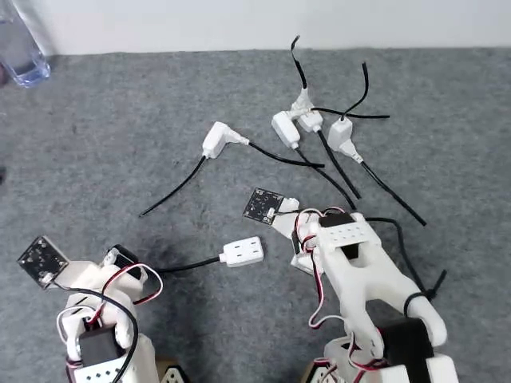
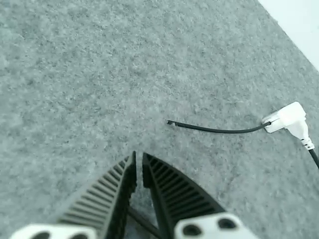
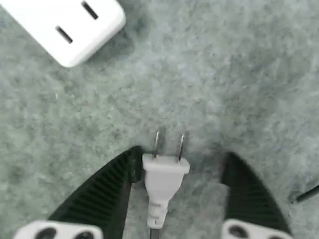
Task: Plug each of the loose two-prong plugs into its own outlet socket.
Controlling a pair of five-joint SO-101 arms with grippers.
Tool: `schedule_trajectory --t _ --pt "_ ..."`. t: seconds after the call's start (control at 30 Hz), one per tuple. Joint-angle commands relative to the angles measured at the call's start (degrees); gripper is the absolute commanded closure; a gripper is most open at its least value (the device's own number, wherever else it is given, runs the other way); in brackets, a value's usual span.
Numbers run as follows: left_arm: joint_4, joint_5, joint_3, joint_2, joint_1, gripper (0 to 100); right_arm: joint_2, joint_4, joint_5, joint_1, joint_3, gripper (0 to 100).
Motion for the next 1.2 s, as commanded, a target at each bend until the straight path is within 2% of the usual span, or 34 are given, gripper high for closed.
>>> schedule_trajectory --t 0.0,0.17,0.3,0.67,0.93,1.17 --pt "-0.4 -0.4 -0.3 -0.5 0.0 98 -1.0 4.9 0.3 0.7 -5.6 74.4" --pt "-1.4 -0.4 0.0 -0.5 0.0 98 -6.3 12.1 0.4 0.5 -9.8 74.7" --pt "-6.1 -0.4 2.3 -0.5 -0.3 98 -10.9 12.8 0.4 0.5 -7.6 74.7" --pt "-6.0 -0.4 2.3 -0.5 -0.3 98 -11.6 12.7 -2.1 0.5 -4.3 74.9" --pt "-6.0 -0.4 2.3 -0.5 -0.3 98 -11.6 4.7 -2.2 -0.7 4.7 74.9" --pt "-6.0 -0.4 2.3 -0.5 -0.3 98 -11.3 1.9 -2.3 -0.4 5.0 75.0"
